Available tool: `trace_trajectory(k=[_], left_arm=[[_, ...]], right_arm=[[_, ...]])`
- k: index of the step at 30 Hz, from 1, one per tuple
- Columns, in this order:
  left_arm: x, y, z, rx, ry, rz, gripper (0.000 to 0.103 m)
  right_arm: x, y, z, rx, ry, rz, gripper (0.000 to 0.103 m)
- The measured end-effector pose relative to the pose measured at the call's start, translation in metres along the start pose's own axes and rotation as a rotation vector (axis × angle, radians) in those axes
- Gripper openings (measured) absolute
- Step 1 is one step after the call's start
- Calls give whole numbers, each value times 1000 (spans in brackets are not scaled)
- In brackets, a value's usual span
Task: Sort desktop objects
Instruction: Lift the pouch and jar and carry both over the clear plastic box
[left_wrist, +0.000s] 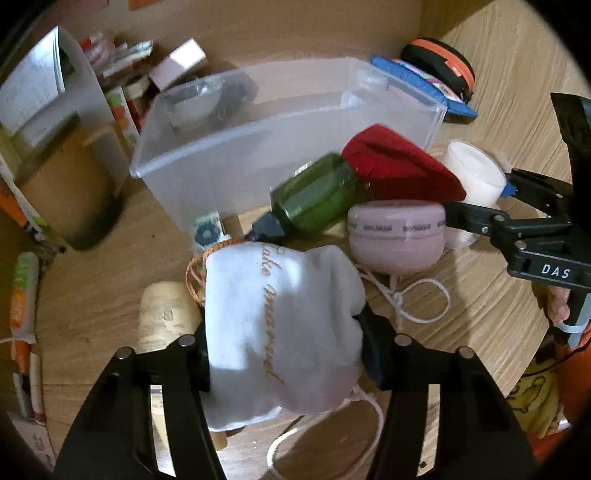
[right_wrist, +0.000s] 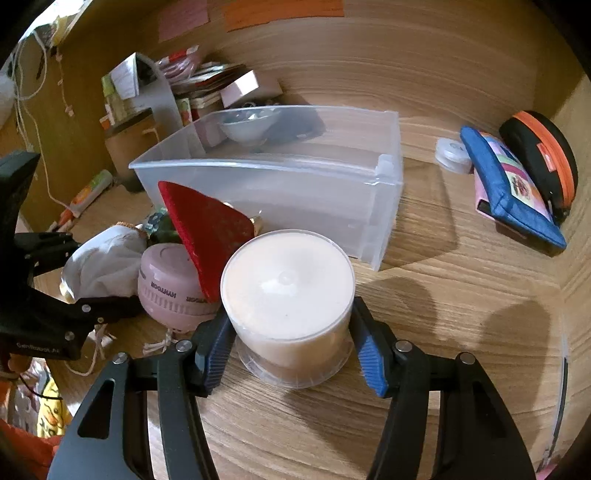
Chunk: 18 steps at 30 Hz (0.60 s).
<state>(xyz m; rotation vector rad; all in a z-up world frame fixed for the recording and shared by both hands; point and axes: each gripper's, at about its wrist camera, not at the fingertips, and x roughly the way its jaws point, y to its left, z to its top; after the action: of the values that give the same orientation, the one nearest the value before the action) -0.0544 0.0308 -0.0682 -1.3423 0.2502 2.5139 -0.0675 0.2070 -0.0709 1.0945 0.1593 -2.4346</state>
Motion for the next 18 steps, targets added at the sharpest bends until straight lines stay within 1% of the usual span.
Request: trace_trajectory(k=[2,6,10,12,18], left_arm=[[-3,1,1,-3,-12,6,57],[-10,6,5,-24,-48,-7,57],[-23,14,6,-70,-105,-3,56],[-31,16,7,-88,-142,16,56],[-61,20,11,-118,-248,25,56]], right_arm=[[-6,-2,0,10,-13,-5,56],[-23,-3,3,19,-47,-8,56],[-41,-1,7,10,-78,-23,56],[-46,-1,10,14,-87,-13,56],[-60,4,19,11,-117,-23,56]])
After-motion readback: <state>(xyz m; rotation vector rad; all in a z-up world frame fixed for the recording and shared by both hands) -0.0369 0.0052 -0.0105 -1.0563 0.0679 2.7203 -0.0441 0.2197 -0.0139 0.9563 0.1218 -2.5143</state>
